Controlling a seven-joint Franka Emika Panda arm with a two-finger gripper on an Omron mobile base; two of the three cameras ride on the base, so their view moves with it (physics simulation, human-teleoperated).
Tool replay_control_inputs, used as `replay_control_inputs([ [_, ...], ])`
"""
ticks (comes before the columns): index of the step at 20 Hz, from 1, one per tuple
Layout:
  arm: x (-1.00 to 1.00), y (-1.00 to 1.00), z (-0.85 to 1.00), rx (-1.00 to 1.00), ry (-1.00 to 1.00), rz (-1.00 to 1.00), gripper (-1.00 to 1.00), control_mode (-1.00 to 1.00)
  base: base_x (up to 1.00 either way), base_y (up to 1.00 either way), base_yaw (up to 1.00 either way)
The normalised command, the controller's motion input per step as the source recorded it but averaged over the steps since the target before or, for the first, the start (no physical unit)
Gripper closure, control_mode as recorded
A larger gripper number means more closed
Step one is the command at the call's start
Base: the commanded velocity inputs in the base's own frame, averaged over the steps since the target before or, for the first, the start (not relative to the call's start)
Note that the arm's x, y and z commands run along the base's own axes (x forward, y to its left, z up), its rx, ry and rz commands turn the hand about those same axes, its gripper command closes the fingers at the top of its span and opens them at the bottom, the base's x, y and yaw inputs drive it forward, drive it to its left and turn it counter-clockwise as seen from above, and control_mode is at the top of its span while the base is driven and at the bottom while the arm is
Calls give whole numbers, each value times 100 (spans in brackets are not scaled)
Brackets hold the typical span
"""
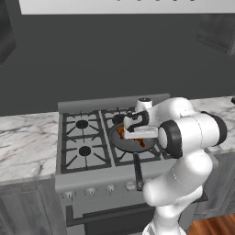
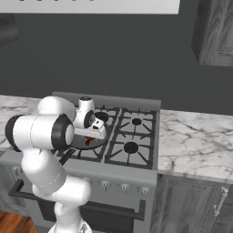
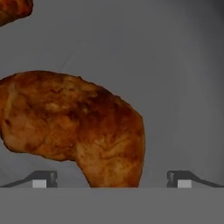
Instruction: Take the chicken drumsticks from the pan and place one on each plate on the dining counter.
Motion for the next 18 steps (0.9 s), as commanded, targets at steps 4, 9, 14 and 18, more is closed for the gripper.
replay_control_inputs([
  [4, 5, 3, -12, 0, 0, 0, -100, -100, 0, 0, 0],
  [9, 0, 1, -5, 0, 0, 0, 100, -100, 0, 0, 0],
  [14, -9, -1, 2, -1, 0, 0, 100, -100, 0, 0, 0],
  [18, -15, -2, 22, -3, 0, 0, 100, -100, 0, 0, 0],
])
